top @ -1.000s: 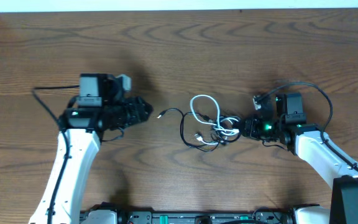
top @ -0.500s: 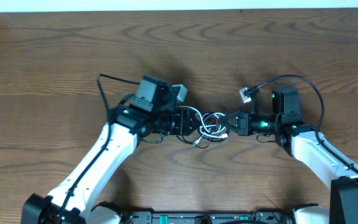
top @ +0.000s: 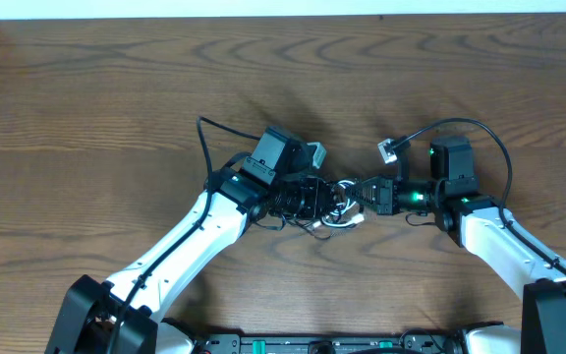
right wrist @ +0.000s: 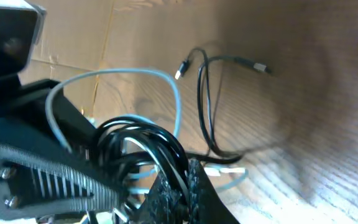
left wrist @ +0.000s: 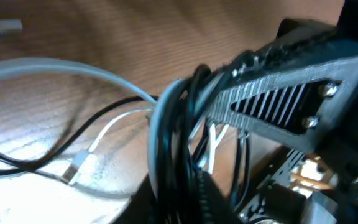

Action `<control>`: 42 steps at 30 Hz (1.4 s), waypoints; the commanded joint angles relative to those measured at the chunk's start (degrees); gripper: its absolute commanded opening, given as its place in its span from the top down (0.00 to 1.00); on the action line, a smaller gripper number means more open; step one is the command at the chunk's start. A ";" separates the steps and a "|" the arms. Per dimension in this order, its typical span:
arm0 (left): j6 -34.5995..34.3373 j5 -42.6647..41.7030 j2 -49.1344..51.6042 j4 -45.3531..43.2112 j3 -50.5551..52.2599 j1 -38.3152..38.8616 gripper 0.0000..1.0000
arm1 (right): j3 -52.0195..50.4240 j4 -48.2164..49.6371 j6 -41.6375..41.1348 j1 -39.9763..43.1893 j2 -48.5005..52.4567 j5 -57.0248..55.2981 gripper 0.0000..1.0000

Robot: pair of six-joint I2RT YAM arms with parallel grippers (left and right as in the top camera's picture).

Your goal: Untangle cables

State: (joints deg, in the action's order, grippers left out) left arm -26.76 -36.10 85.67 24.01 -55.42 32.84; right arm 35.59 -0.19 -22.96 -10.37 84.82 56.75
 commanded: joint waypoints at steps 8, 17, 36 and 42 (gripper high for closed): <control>0.52 -0.39 -1.25 0.04 -1.49 -3.21 0.92 | 0.17 -15.82 0.72 -0.35 0.22 -25.16 0.99; 1.16 -1.05 -6.45 0.07 -1.49 -8.85 0.93 | 0.17 -27.71 -4.87 -0.33 0.22 -49.00 0.99; 3.08 0.17 -8.63 2.93 -1.09 -16.74 0.93 | 0.17 -19.12 0.68 -0.33 0.22 -31.69 0.99; 3.06 -0.83 -12.81 2.89 -1.09 -29.68 0.93 | 0.17 -23.82 -0.50 -0.33 0.22 -41.29 0.99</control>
State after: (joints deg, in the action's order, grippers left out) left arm -25.02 -36.88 76.14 26.98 -55.42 9.26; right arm 35.94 -22.24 -23.22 -10.74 84.66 23.90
